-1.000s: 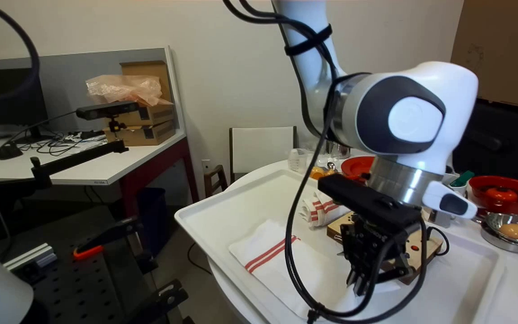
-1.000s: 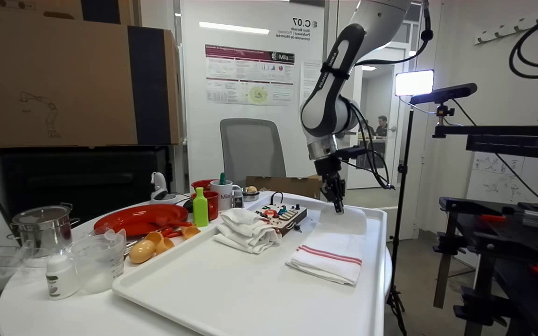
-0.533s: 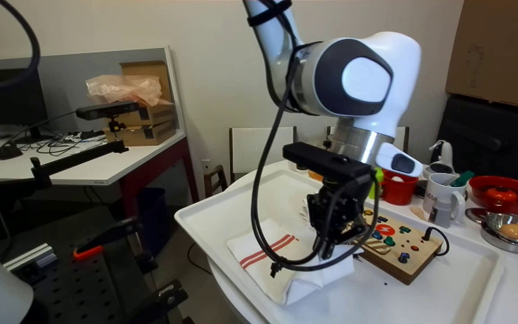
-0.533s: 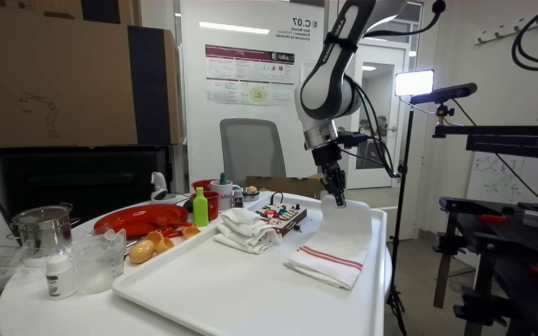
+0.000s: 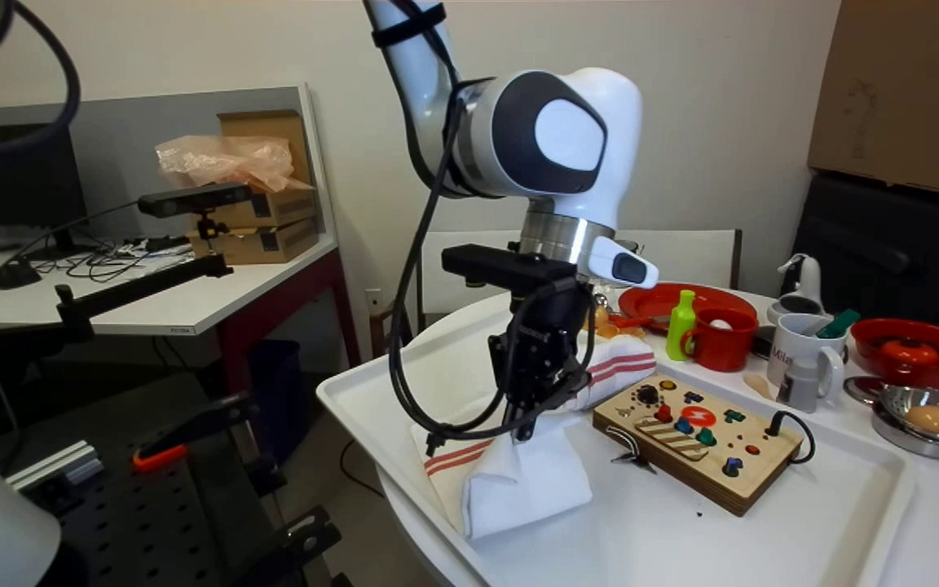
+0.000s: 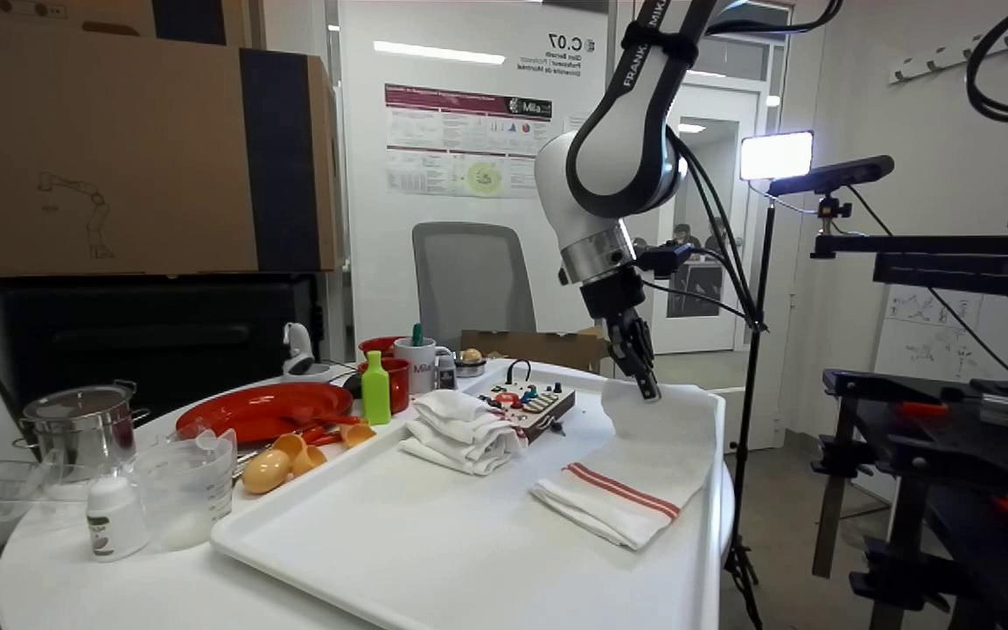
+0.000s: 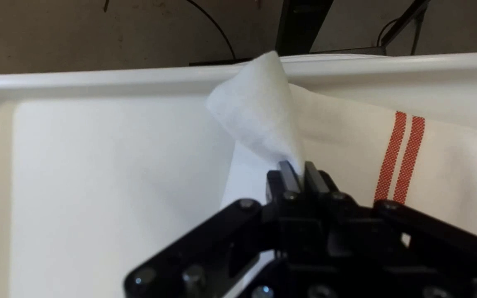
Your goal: Fold the towel on the table
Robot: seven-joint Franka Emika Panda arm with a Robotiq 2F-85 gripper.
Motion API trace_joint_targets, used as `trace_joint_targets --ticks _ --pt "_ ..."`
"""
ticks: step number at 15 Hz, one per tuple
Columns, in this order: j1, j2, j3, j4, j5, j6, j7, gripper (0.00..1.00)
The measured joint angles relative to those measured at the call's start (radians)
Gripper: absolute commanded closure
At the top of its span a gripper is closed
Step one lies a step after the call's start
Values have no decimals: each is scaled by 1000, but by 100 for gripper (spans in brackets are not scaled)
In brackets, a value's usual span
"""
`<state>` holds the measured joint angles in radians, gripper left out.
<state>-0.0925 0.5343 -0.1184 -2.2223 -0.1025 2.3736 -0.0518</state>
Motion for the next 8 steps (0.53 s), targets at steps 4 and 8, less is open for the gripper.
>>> trace_joint_targets --ticks 4,8 --pt "41 -14 0 -15 -10 7 59 93" --pt "41 -14 -5 -16 -11 8 60 98"
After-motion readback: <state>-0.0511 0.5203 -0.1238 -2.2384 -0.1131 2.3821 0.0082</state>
